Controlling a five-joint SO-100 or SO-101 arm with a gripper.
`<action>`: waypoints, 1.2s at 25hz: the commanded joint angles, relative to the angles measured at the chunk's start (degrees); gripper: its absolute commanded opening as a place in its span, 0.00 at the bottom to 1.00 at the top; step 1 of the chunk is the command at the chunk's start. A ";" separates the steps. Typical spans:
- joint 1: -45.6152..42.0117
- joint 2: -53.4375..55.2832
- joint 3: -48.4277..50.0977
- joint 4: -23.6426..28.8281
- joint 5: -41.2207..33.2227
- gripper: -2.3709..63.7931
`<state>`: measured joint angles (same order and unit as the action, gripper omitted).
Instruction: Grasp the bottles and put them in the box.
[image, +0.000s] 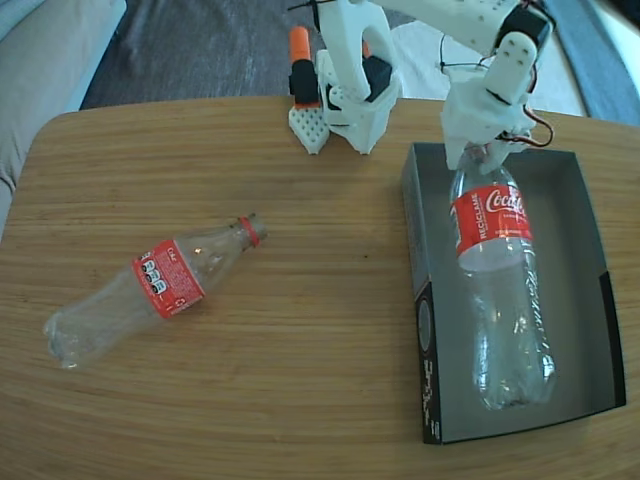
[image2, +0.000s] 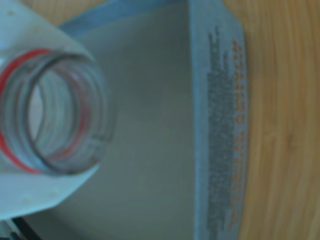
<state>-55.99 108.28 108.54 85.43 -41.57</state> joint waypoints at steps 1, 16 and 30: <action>-0.62 -1.49 -5.19 -0.26 0.35 0.15; 0.00 -8.09 -4.39 -0.70 0.53 0.15; 1.58 -11.78 -6.77 -2.99 2.46 0.16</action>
<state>-54.32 95.98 104.94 82.62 -39.29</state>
